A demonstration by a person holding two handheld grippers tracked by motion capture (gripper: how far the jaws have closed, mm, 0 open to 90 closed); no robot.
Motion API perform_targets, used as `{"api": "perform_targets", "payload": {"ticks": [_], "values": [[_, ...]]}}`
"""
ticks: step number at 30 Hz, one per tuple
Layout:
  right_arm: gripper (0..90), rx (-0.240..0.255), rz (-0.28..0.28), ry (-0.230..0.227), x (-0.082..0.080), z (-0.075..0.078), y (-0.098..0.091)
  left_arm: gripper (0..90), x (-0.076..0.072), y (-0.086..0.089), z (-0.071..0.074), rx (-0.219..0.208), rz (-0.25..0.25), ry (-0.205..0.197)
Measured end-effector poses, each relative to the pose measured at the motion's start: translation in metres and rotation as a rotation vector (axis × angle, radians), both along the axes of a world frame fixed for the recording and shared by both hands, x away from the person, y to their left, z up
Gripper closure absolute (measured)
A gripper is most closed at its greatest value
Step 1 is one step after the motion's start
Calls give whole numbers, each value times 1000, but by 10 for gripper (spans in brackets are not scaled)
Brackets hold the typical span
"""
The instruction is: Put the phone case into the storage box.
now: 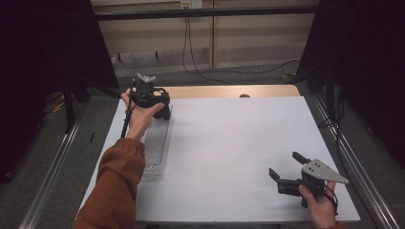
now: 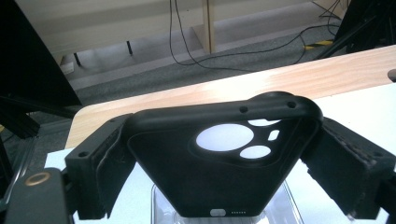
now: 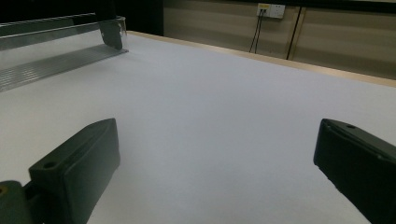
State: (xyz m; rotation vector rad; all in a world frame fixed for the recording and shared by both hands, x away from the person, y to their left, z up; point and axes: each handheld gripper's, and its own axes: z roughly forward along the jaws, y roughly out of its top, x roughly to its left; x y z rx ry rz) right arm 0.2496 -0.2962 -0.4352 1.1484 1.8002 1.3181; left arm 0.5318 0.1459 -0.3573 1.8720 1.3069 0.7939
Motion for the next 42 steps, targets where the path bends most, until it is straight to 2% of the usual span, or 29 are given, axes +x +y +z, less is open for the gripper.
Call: {"api": "perform_targets", "payload": {"ticks": [13,19,21,30,35,42], "values": [[0,-2,1,0,0,0,0,124,6,2,0,-29,19,0],[0,-1,1,1,0,0,0,122,7,2,-1,-21,3,-5],[0,-1,2,0,0,0,0,122,7,1,-2,-34,-5,6],[0,0,2,2,0,-1,0,120,10,1,-3,-21,-24,12],[0,-1,6,2,0,-1,0,119,12,4,-4,-47,-28,28],[0,-1,5,2,1,-1,0,95,14,3,-6,-49,-47,21]]}}
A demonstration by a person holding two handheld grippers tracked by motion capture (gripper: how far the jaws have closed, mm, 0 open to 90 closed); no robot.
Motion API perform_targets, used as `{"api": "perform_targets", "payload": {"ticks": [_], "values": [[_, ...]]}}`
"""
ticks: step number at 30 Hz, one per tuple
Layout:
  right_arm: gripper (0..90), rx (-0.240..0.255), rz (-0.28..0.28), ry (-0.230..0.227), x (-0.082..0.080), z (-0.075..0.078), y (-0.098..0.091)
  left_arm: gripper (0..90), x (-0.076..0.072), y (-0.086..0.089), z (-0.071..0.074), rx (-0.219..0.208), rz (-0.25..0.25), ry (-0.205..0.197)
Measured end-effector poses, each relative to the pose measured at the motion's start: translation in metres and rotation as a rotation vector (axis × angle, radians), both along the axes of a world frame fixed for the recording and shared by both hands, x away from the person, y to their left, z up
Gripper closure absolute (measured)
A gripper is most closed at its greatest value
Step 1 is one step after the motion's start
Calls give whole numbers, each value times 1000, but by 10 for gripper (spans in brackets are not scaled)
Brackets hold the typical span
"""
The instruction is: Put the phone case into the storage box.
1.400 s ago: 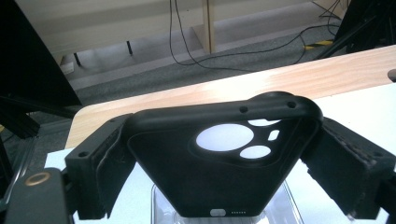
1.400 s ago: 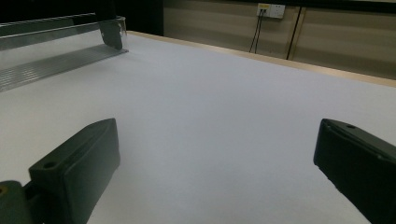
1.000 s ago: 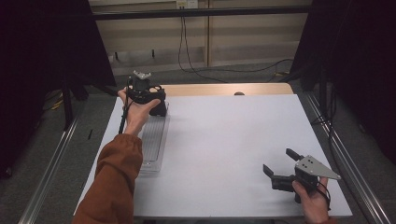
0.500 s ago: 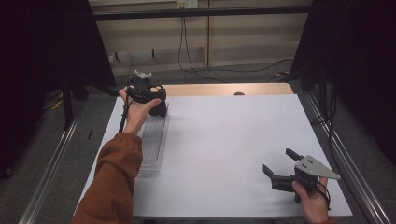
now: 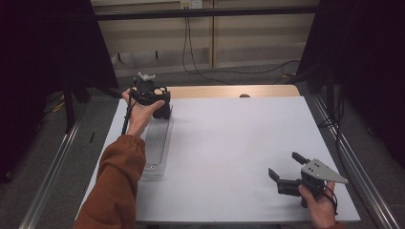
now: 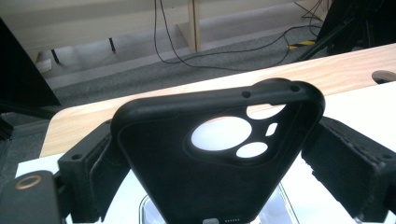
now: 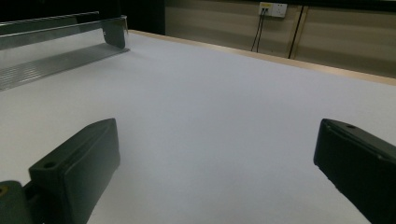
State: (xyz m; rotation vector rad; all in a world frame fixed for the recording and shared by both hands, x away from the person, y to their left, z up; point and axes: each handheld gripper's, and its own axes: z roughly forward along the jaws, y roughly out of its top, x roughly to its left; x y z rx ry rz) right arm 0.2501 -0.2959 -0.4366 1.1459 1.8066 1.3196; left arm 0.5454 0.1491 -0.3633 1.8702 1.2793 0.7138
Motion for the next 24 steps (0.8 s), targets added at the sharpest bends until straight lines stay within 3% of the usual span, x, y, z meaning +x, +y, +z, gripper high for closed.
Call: {"api": "perform_targets", "payload": {"ticks": [9,20,24], "values": [[0,3,1,2,0,0,0,43,1,0,0,0,-17,-24],[0,4,-3,3,0,0,0,31,1,0,2,-17,-56,-103],[0,4,-3,2,0,0,0,30,2,1,3,-47,-47,-110]]}}
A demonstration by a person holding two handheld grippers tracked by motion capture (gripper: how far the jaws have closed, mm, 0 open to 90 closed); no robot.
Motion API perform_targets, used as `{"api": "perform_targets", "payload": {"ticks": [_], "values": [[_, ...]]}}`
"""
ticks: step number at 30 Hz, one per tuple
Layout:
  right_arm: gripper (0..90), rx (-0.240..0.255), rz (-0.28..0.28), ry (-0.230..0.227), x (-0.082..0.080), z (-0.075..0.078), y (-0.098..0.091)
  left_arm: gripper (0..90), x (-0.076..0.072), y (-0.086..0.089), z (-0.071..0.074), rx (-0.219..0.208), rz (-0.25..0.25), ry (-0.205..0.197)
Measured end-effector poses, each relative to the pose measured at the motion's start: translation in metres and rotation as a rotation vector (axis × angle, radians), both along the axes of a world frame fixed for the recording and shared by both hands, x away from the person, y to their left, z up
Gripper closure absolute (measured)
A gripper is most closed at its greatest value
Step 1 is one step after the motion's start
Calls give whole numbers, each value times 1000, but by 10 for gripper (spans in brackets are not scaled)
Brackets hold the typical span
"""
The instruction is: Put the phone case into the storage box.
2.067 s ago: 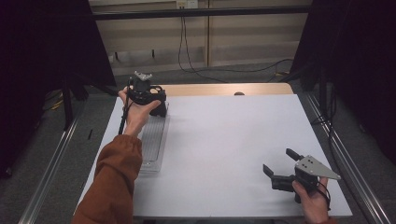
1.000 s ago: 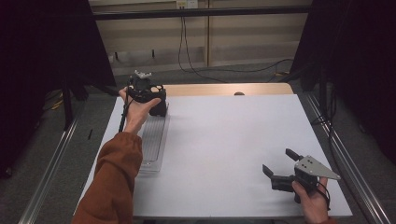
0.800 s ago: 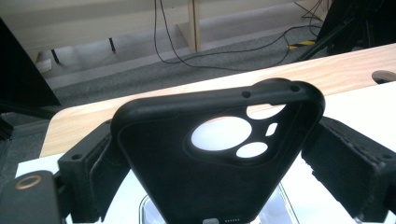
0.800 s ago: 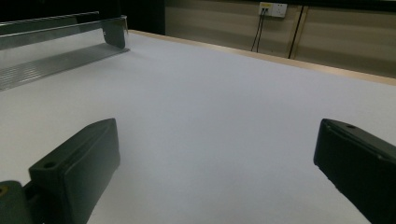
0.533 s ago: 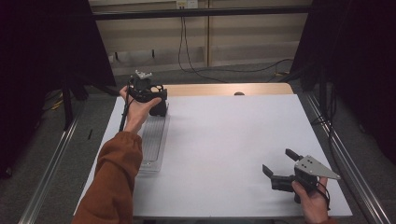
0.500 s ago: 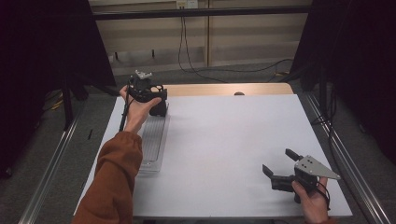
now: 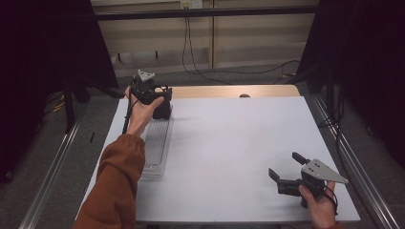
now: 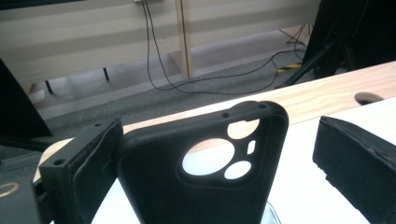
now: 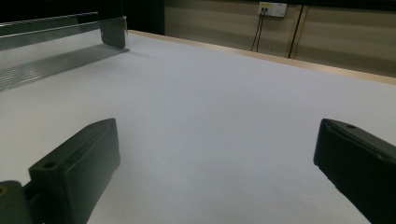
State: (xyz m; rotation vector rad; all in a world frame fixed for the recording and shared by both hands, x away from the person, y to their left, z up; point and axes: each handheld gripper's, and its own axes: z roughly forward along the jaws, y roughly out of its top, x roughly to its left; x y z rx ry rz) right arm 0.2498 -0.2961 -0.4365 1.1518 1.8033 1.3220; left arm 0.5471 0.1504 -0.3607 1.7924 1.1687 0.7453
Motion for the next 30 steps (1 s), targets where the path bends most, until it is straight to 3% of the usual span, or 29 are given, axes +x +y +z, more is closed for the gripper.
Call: {"api": "perform_targets", "payload": {"ticks": [14,21,30], "values": [[0,-1,0,1,0,0,0,26,-1,5,6,-58,-37,-39],[0,-1,-1,0,0,0,0,31,-3,7,12,-96,-59,-83],[0,-5,-1,0,0,0,-1,26,-4,8,15,-99,-55,-127]]}}
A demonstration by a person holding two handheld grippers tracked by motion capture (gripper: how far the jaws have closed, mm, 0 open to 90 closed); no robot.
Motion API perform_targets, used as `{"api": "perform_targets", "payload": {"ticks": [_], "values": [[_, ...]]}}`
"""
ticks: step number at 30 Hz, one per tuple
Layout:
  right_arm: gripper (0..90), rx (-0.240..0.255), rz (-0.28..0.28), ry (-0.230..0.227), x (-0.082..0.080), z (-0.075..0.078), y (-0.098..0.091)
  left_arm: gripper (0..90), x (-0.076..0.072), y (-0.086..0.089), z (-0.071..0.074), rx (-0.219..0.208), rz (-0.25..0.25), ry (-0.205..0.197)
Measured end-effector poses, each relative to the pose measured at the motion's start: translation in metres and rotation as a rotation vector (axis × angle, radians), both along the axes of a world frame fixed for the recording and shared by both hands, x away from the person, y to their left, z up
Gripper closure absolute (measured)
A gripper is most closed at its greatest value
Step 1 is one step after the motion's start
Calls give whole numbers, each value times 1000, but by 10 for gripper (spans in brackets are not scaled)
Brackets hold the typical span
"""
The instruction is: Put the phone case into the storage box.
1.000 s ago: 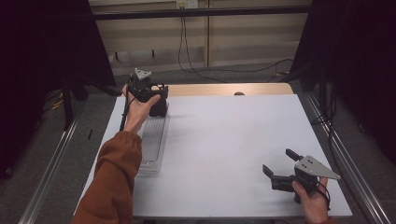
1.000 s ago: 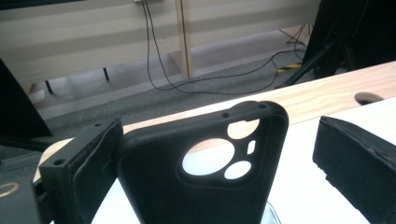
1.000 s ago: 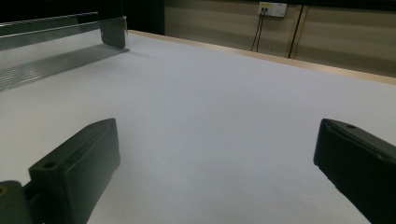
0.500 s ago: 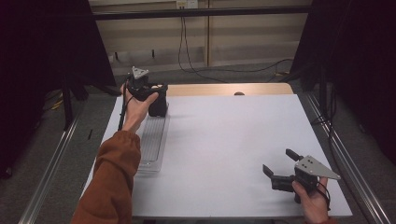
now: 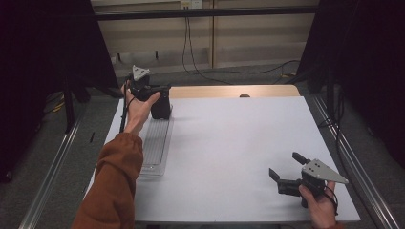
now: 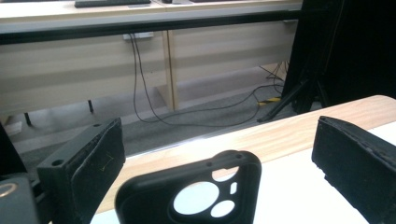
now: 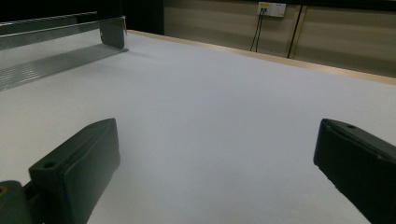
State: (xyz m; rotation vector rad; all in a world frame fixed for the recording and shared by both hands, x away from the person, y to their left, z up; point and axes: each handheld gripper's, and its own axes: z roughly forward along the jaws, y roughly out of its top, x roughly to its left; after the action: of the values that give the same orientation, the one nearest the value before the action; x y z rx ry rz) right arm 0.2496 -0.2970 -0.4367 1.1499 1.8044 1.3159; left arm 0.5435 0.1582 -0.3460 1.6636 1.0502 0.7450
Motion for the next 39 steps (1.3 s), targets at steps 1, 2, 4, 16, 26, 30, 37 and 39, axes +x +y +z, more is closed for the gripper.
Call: {"api": "perform_targets", "payload": {"ticks": [1,2,4,16,26,30,37,39], "values": [[0,0,1,0,0,0,0,24,0,1,0,-10,-6,2],[0,1,1,0,0,0,0,25,0,2,1,-18,-7,6],[0,0,1,0,0,0,0,25,-1,2,3,-27,-5,-2],[0,-1,-1,-3,0,0,0,22,-9,10,14,-61,-53,-29],[0,2,-6,-8,-1,1,0,15,-22,17,16,-72,-85,-58],[0,0,-5,-9,-1,1,0,14,-29,18,16,-62,-101,-68],[0,3,-7,-12,0,2,0,19,-41,19,15,-90,-120,-74],[0,5,-9,-12,0,2,0,19,-46,18,16,-95,-127,-74]]}}
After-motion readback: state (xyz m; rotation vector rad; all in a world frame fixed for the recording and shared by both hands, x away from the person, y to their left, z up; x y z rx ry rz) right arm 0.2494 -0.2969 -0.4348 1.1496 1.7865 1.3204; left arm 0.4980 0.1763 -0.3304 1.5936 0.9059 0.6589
